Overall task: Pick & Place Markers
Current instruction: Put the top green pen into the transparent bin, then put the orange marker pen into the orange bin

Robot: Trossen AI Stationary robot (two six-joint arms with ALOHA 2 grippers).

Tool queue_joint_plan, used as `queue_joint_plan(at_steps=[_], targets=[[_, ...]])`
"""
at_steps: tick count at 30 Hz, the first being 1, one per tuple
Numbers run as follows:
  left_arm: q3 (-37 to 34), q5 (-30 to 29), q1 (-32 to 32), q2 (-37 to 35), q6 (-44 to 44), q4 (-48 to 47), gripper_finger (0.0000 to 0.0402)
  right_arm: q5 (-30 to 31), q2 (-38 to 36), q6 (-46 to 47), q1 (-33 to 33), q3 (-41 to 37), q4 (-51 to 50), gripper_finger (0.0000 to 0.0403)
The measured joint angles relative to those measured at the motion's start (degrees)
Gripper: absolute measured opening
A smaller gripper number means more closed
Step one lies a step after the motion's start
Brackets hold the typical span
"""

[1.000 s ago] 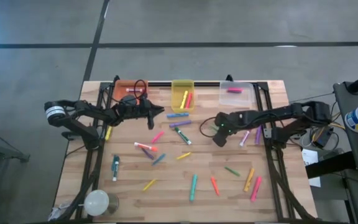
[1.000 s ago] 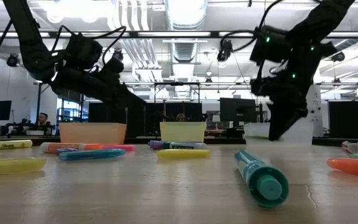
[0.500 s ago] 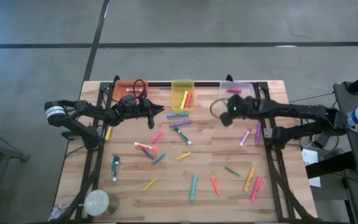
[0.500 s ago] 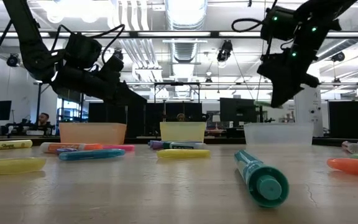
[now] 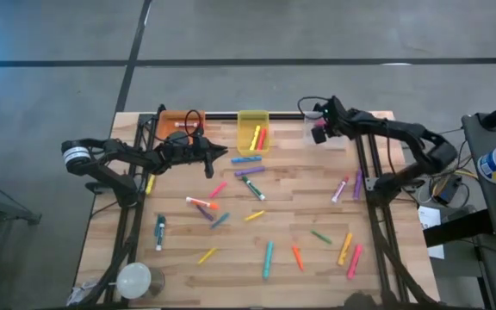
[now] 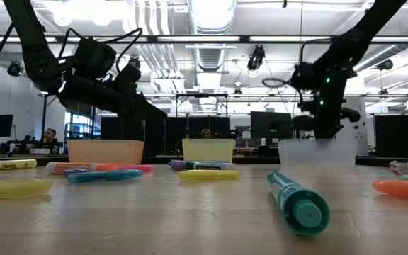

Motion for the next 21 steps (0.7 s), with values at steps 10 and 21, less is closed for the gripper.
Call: queue_joint_plan(at_steps=[10,21], targets=[[-0.11,0.0,0.0,0.0,-0.52,-0.42,0.0048,-2.09,7.24,-0.08,-1.33,4.98,-1.24,0.0045],[-0.11,0.0,0.0,0.0,-0.94,-0.72,0.0048,-1.4,3.19,0.81,-0.55,5.4,-5.51,0.009]])
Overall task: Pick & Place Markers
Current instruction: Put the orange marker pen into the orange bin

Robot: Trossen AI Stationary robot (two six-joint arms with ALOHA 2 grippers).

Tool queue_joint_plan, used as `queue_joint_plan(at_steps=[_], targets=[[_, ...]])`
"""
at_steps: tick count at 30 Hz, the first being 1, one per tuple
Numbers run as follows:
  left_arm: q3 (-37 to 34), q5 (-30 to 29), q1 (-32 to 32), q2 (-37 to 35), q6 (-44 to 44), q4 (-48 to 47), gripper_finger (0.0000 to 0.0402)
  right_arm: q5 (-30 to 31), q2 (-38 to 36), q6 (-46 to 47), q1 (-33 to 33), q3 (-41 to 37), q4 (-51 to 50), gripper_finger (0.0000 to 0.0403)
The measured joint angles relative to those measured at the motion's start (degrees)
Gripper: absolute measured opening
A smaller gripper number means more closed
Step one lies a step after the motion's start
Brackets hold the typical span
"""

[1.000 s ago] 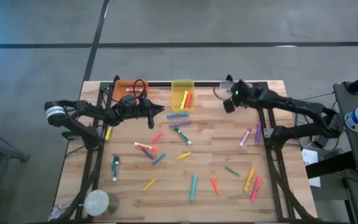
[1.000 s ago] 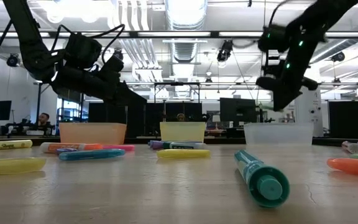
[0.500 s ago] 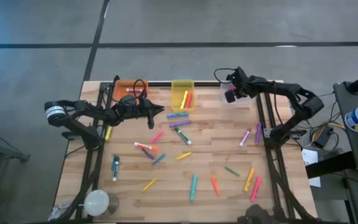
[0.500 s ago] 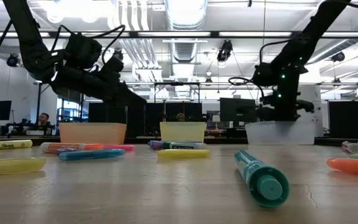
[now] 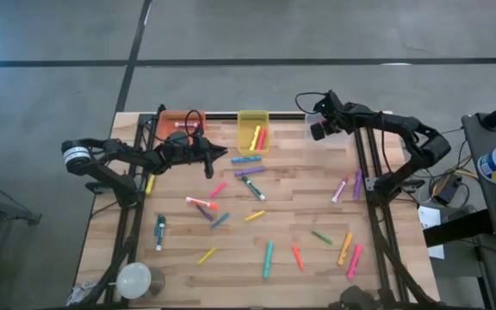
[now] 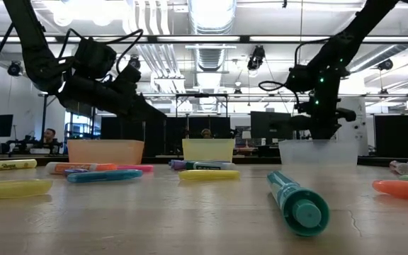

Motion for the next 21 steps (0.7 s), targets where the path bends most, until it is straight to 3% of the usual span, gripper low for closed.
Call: queue_joint_plan(at_steps=[4,11,21], targets=[[0.0,0.01,0.0,0.0,0.42,-0.47,0.0048,-4.58,-3.09,-0.88,0.34,-0.2,-2.49,0.0096],[0.0,0.0,-0.01,0.0,0.81,-1.8,0.0048,-5.1,-13.47,-2.84,6.32,-5.54,1.35,0.006],[0.05,1.79,-0.19,-0.13,1.54,-5.05,0.0048,-4.47,-29.17,-2.87,20.26,-22.22,33.37,0.002]])
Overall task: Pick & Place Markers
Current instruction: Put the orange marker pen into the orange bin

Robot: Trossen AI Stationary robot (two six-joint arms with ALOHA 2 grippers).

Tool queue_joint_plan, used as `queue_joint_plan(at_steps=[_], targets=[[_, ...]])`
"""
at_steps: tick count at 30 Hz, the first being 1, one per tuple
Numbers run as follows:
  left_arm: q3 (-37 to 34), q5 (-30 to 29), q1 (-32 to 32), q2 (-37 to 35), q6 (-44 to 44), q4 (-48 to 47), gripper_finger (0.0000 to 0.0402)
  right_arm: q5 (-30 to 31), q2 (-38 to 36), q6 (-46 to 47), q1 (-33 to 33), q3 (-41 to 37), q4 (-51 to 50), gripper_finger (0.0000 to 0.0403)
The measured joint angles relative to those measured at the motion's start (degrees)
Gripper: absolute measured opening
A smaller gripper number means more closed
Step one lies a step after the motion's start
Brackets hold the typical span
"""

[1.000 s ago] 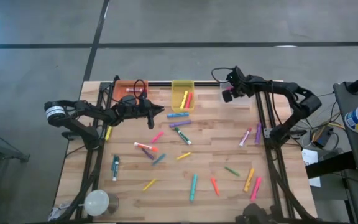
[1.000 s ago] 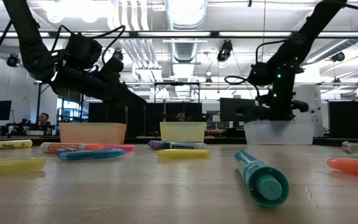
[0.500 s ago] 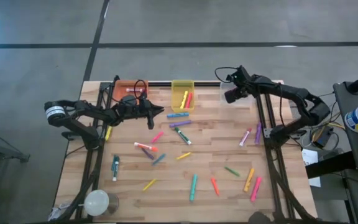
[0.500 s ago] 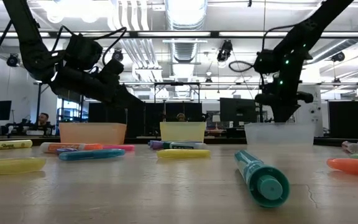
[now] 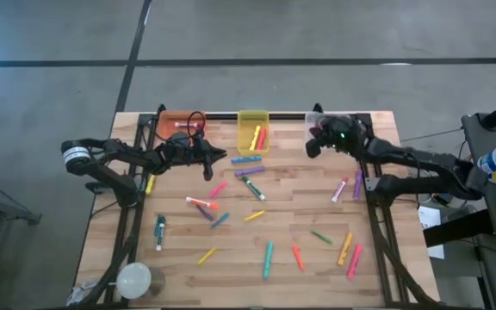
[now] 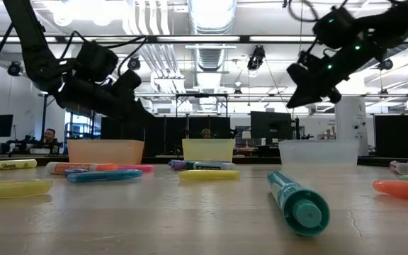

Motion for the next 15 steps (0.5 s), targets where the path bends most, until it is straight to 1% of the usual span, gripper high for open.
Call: queue_joint_plan(at_steps=[2,6,9,11,15], targets=[[0.57,1.85,-0.5,-0.16,0.98,-4.19,0.0048,-0.16,-1.69,0.01,2.03,-2.42,4.05,0.0017],[2.03,1.27,-2.75,-1.27,2.89,-13.72,0.0048,-0.16,-3.89,0.06,5.22,-5.34,9.79,0.0017],[3.29,-1.18,-5.51,-2.73,1.83,-21.47,0.0049,-0.16,-4.55,0.06,6.94,-6.68,14.06,0.0017],[5.02,-3.29,-7.73,-3.42,1.39,-28.97,0.0051,-0.21,-4.65,0.03,7.81,-7.38,16.59,0.0017],[8.43,-10.07,-13.45,-3.31,-0.21,-42.6,0.0068,-0.15,-4.1,-0.27,9.24,-9.09,21.23,0.0017]])
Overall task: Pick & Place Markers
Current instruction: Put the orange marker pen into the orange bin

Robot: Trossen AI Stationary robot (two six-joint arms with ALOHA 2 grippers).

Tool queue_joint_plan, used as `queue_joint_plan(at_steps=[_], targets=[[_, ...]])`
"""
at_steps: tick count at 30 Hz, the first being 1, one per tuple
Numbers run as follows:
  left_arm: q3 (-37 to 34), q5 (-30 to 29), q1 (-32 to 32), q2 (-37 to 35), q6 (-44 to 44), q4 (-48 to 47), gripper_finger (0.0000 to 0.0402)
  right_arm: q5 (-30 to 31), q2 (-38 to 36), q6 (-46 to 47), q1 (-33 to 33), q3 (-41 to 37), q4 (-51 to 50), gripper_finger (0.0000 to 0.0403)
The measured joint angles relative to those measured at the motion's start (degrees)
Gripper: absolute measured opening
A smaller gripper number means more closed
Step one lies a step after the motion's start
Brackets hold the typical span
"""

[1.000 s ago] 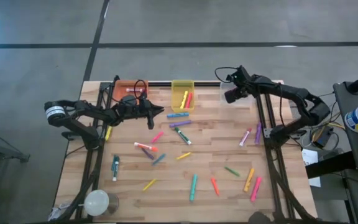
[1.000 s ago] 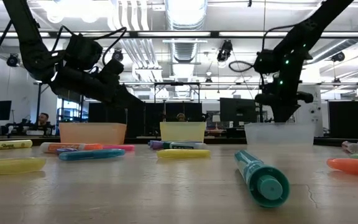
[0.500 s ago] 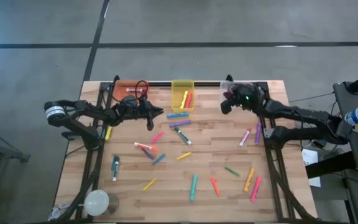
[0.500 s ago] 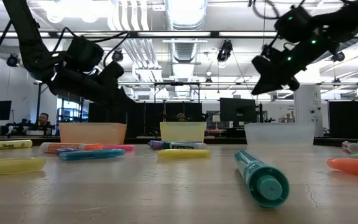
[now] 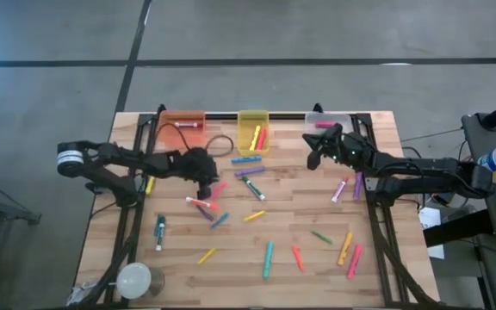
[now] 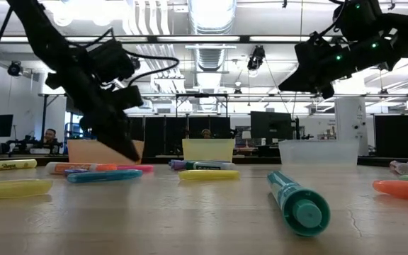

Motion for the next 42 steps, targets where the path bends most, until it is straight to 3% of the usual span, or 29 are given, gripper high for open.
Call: queue_joint_plan(at_steps=[7,13,31,37,42], targets=[[3.14,-9.32,-12.9,0.2,-1.52,-12.46,0.0106,0.27,0.68,-1.05,1.11,-0.66,0.64,0.0017],[4.35,-9.68,-19.71,0.2,-2.34,-14.37,0.0112,0.29,0.68,-1.23,1.1,-0.66,0.56,0.0018],[5.64,-0.05,-22.01,-0.09,-6.16,-16.79,0.0112,0.36,0.68,-1.2,1.1,-0.66,0.45,0.0018],[7.45,0.29,-22.68,-0.28,-5.76,-20.19,0.0112,0.38,0.68,-1.18,1.1,-0.66,0.41,0.0018],[7.8,4.03,-23.98,-0.3,-5.77,-23.5,0.0112,0.37,0.68,-0.99,1.1,-0.76,0.32,0.0018]])
